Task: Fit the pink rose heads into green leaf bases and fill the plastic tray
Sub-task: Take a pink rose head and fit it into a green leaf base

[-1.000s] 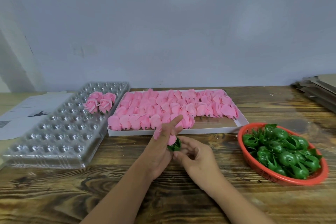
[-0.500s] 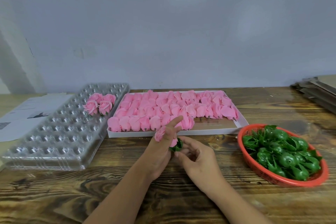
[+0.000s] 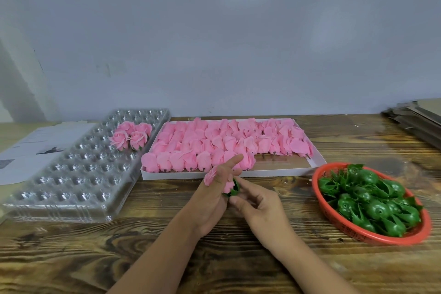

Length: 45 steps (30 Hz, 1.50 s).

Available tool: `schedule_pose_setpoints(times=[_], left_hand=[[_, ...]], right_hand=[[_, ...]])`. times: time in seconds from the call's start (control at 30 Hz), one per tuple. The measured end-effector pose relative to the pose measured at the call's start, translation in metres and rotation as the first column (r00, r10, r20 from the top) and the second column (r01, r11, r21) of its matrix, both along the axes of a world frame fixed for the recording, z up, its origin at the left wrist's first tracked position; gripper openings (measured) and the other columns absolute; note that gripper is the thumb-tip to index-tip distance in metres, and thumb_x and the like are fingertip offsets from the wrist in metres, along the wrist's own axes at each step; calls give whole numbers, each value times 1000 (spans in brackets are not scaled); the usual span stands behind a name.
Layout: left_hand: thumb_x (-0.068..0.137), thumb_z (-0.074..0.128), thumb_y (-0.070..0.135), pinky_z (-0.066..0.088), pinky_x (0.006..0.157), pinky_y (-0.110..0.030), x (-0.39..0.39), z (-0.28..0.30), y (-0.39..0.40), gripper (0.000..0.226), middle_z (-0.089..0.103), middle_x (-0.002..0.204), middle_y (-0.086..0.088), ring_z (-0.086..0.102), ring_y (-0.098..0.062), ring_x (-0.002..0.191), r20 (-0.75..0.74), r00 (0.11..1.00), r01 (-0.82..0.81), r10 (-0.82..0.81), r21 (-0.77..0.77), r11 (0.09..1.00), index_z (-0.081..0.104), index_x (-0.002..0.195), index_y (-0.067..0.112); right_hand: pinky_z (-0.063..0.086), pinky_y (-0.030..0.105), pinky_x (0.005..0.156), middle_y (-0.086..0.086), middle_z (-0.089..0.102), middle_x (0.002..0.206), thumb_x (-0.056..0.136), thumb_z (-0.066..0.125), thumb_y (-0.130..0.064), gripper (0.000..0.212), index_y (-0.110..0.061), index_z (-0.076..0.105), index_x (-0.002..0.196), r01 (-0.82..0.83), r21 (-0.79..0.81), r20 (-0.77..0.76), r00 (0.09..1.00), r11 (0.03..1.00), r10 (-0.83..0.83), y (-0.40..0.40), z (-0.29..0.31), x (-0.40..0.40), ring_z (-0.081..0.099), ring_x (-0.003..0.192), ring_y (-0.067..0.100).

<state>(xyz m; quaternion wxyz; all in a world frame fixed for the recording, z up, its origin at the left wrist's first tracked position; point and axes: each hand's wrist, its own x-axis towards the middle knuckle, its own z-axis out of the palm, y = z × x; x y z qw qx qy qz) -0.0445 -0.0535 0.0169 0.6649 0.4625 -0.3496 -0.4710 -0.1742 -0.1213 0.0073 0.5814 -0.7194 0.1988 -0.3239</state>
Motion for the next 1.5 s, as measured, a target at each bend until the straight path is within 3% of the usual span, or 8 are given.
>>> schedule_pose_setpoints(times=[0.2,0.37,0.5,0.67,0.97,1.1,1.33,1.5], left_hand=[[71,69,77,53,98,-33,-4,4,0,75,54,147,1,60,-4,126,-35,999,1,0,17,1000,63,136,39],[91,50,62,55,95,-32,-6,7,3,48,65,137,4,62,-13,126,-8,1000,-29,30,90,996,64,134,43],[76,66,72,53,99,-30,-5,7,1,65,64,136,18,59,-6,129,24,999,-28,28,25,999,66,128,33],[68,76,71,49,109,-49,-4,5,-3,67,66,127,-3,61,-27,123,59,998,13,-10,-44,999,69,117,26],[77,84,45,52,103,-47,5,8,2,56,68,131,0,64,-23,119,230,972,-52,45,22,998,63,128,40],[77,84,35,57,88,-35,7,9,3,48,71,124,-1,68,-20,111,244,968,-62,53,30,998,68,122,40],[77,84,27,59,90,-35,9,8,2,30,76,113,-5,71,-25,108,270,955,-143,124,54,988,77,106,26],[76,82,21,58,79,-23,7,8,2,22,78,104,-6,73,-16,97,240,956,-182,168,39,983,81,98,25]], right_hand=[[55,22,75,-6,70,98,96,57,2,45,-23,59,133,-51,63,4,999,997,50,2,4,0,64,85,1],[57,24,80,-5,75,105,97,53,4,42,-26,64,124,-143,272,113,987,951,116,2,7,0,70,99,12],[58,27,80,9,75,100,88,66,-6,35,-23,73,118,-204,435,217,969,877,118,0,9,-1,72,95,22],[57,27,78,19,70,98,79,72,-16,33,-15,76,112,-202,506,271,960,839,68,-3,11,-2,69,87,24],[58,25,70,17,70,95,92,62,-3,25,-8,72,114,-68,496,211,976,866,-44,-17,12,-7,67,82,23],[55,30,74,14,67,92,90,64,-4,29,-21,76,111,-5,422,150,987,906,-64,-17,12,-6,65,80,20],[59,29,78,-2,76,100,90,65,-8,37,-42,75,102,62,285,59,995,957,-82,-18,15,-8,69,87,14],[55,54,89,0,74,98,87,72,-8,31,-30,68,108,158,160,32,986,974,-165,-17,14,-5,67,89,30]])
